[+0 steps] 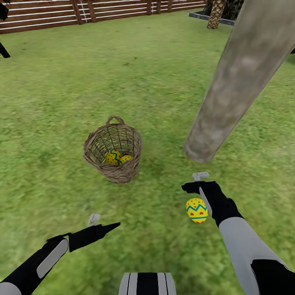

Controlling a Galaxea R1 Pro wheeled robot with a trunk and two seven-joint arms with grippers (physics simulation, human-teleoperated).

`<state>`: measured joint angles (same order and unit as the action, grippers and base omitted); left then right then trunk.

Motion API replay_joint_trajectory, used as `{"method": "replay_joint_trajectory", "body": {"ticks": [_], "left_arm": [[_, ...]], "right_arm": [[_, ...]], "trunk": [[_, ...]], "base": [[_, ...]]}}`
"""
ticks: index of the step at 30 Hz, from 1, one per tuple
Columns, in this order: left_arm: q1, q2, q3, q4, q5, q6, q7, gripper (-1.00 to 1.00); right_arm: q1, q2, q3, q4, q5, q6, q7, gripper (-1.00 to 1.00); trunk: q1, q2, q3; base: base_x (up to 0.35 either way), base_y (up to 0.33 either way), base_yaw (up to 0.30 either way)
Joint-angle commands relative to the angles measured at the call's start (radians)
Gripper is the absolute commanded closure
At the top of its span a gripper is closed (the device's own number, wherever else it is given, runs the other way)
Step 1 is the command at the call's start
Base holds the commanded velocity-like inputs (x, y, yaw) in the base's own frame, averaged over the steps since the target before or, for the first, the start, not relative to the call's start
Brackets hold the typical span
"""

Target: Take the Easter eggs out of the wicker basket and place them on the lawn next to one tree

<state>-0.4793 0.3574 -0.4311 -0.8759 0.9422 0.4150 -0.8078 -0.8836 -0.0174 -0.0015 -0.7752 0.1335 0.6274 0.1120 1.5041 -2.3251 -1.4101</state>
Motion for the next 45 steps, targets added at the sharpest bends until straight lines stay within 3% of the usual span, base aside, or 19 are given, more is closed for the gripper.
{"method": "replay_joint_trajectory", "body": {"ticks": [1, 15, 31, 45], "left_arm": [[0.000, 0.000, 0.000, 0.000, 0.000, 0.000, 0.000, -1.00], [0.000, 0.002, 0.005, -0.004, 0.001, -0.002, -0.011, -1.00], [0.000, 0.002, 0.005, -0.002, 0.002, -0.002, -0.011, -1.00], [0.000, 0.005, 0.003, -0.002, 0.003, -0.010, -0.011, -1.00]], "right_arm": [[0.000, 0.000, 0.000, 0.000, 0.000, 0.000, 0.000, -1.00], [0.000, 0.000, 0.000, 0.001, 0.000, 0.000, 0.000, -1.00], [0.000, 0.000, 0.000, 0.001, 0.000, 0.000, 0.000, -1.00], [0.000, 0.000, -0.001, 0.001, 0.000, -0.003, -0.002, -1.00]], "trunk": [[-0.004, 0.007, 0.005], [-0.008, 0.014, 0.031], [-0.008, 0.014, 0.056], [-0.008, 0.014, 0.079]], "base": [[0.000, 0.287, 0.000], [-0.004, 0.220, 0.000], [-0.269, 0.099, 0.000], [-0.024, 0.232, 0.000]]}}
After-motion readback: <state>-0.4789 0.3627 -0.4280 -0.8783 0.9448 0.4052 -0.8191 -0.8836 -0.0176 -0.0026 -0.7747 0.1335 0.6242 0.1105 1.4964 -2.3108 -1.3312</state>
